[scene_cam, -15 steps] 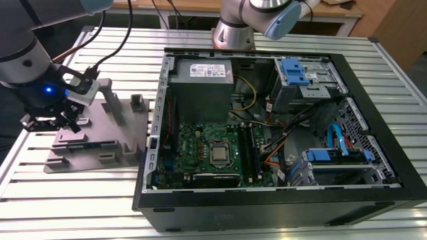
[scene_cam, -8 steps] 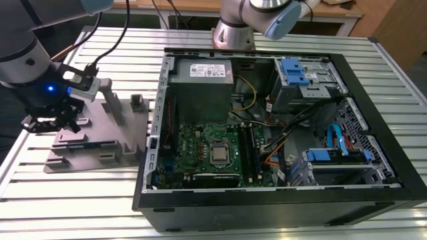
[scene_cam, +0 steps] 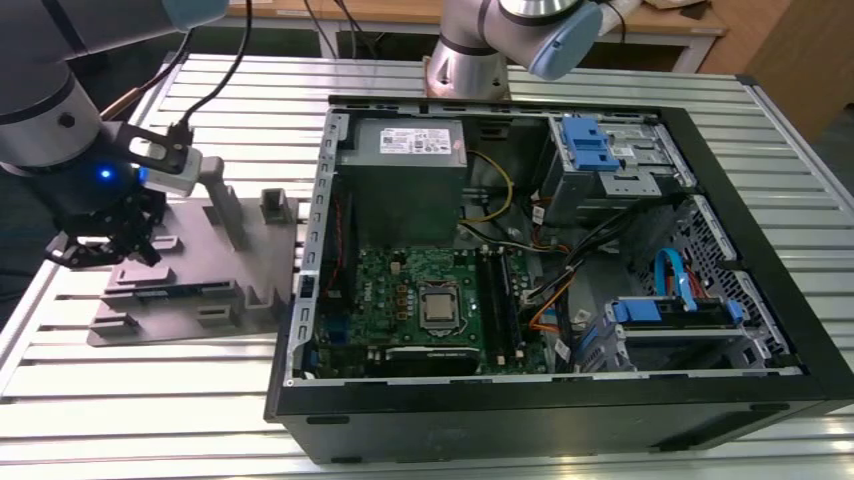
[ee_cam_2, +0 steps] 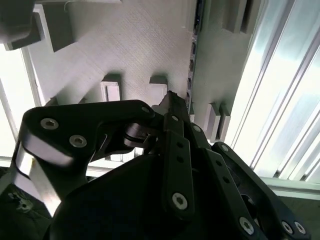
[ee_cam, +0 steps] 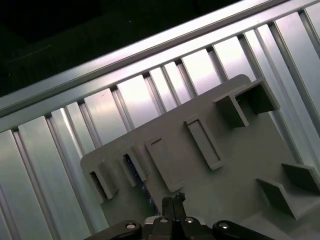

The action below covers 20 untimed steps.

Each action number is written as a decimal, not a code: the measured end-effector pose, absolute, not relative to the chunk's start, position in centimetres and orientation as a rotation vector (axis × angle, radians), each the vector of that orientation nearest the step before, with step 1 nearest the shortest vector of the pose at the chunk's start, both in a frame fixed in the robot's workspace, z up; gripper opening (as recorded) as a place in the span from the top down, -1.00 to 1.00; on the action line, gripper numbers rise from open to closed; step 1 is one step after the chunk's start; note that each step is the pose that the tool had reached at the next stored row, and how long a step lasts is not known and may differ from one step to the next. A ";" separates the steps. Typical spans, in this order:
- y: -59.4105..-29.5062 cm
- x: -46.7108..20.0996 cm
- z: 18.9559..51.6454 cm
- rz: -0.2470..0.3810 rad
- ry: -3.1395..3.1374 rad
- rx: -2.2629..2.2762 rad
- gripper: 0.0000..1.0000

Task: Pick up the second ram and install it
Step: 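Pick up the second ram and move it above second insertion slot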

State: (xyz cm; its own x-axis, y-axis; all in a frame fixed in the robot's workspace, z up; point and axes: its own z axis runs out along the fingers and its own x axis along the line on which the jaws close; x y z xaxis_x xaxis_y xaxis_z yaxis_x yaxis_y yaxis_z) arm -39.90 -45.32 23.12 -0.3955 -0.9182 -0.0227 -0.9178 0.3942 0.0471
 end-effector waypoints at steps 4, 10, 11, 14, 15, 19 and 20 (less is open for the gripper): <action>-45.3 -39.9 23.1 -0.081 -2.566 1.796 0.79; -45.3 -39.9 23.1 -0.080 -2.488 1.899 0.79; -45.3 -39.9 23.1 -0.080 -2.475 1.916 0.79; -45.3 -39.9 23.1 -0.080 -2.435 1.964 0.79; -45.3 -39.9 23.1 -0.079 -2.420 1.982 0.79; -45.3 -39.9 23.1 -0.079 -2.365 2.045 0.79; -45.3 -39.9 23.1 -0.079 -2.351 2.061 0.79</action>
